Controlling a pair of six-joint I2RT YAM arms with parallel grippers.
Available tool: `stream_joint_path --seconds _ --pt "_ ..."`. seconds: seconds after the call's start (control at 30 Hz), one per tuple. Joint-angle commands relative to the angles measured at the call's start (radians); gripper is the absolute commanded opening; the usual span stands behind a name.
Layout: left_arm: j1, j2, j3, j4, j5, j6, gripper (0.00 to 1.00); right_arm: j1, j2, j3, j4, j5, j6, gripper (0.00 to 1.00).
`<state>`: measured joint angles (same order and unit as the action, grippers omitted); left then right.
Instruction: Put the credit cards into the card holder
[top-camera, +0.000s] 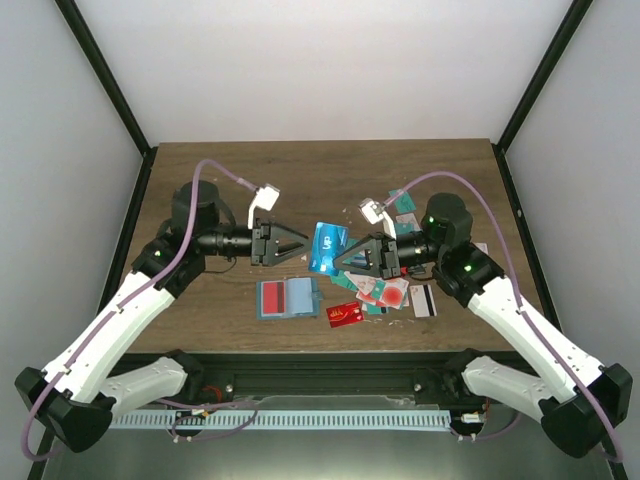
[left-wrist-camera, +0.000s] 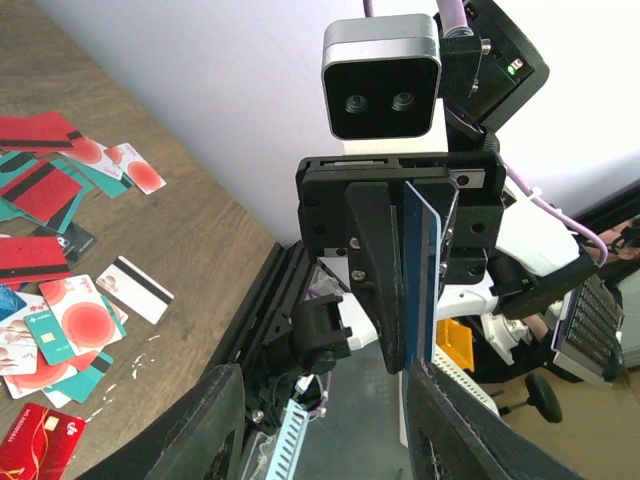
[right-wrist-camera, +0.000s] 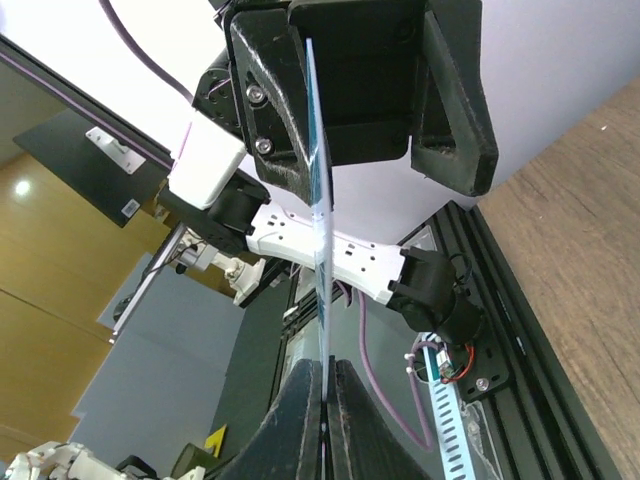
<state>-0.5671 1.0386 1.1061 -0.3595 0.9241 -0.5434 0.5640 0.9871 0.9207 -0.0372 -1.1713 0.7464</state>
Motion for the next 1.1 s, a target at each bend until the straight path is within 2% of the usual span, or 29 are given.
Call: stream_joint_path --seconds 0.0,0.2,0.3,0.43,0.73,0.93,1.07 --pt "0.003 0.001 -0.010 0.062 0.057 -0.028 0.46 -0.007 0.011 0.012 0.045 -0.041 0.025 0.01" --pt "0.001 0.001 -0.017 0.082 0.074 -0.041 0.39 -0.007 0.027 0.014 0.062 -0.053 0.032 0.01" --pt "0.002 -0.005 -0.014 0.083 0.071 -0.042 0.46 -0.007 0.029 0.009 0.060 -0.050 0.031 0.01" --pt "0.006 -0.034 -0.018 0.086 0.015 -0.050 0.48 -0.007 0.020 -0.002 0.059 -0.038 0.029 0.01" --pt "0.007 -0.059 -0.040 0.116 0.008 -0.079 0.42 -0.007 0.025 0.003 0.076 -0.037 0.042 0.01" --pt "-0.011 -0.036 -0.043 0.114 0.061 -0.086 0.40 -0.007 0.044 0.008 0.109 -0.063 0.059 0.01" --pt "-0.029 -0.025 -0.037 0.094 0.044 -0.076 0.36 -0.007 0.053 0.015 0.117 -0.069 0.056 0.01"
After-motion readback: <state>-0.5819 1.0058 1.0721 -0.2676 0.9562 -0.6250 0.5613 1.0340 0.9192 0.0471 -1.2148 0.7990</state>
